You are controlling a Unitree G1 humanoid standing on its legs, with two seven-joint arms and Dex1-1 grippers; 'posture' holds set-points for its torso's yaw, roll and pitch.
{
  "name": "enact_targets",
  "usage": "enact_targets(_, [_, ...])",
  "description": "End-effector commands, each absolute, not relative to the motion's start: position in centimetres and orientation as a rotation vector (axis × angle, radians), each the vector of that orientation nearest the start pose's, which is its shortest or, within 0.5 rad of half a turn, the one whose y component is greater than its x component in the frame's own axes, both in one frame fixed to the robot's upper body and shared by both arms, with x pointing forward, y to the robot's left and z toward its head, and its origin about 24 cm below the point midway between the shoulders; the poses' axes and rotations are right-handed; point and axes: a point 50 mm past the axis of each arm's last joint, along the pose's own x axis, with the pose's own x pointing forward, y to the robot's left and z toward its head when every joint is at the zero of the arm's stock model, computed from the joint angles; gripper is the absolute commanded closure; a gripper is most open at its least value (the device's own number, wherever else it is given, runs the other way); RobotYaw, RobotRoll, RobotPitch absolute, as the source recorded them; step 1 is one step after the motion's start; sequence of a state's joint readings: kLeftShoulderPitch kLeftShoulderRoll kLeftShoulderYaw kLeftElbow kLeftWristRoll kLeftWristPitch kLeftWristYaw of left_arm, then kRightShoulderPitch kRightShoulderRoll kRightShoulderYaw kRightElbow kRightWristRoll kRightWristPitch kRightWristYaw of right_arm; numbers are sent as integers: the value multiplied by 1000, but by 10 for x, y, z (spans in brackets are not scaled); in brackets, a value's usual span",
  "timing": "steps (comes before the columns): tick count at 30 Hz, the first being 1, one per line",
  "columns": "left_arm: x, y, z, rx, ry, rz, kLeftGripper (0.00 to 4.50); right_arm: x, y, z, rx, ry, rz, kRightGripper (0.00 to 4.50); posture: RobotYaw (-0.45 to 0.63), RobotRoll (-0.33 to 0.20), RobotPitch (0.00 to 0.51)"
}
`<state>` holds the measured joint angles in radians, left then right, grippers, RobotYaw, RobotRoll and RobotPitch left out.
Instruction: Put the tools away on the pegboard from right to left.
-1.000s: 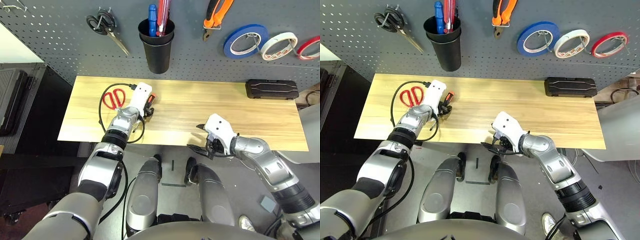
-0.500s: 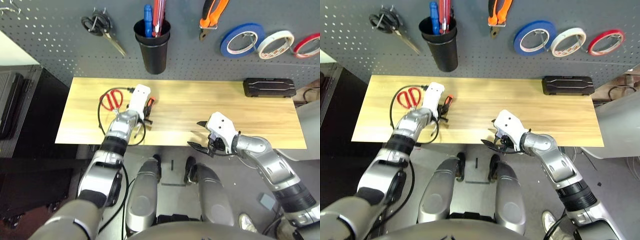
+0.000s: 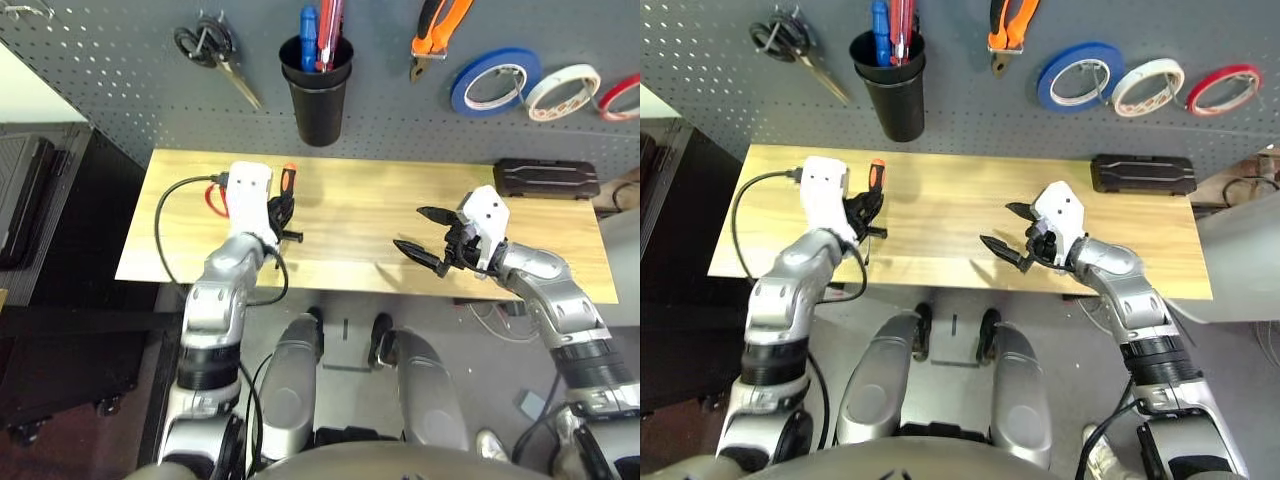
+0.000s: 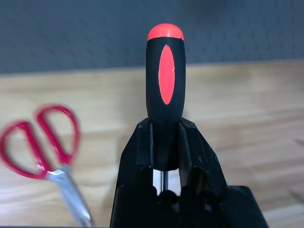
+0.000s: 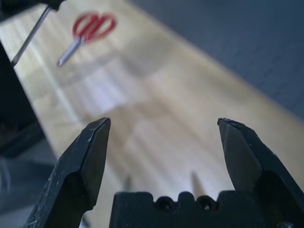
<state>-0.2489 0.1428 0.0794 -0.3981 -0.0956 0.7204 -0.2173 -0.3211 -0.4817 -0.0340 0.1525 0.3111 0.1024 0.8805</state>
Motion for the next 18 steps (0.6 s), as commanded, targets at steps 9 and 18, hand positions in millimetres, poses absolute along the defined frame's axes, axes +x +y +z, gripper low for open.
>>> enact_targets(9, [267,185,176,33,-185,-231,3948,286,-228,142,-64,-270,884,0,283,0,249])
enact_targets(18, [273,187,221,-12,-351,-299,3948,279,-232,172,14,-455,881,0,258,0,245])
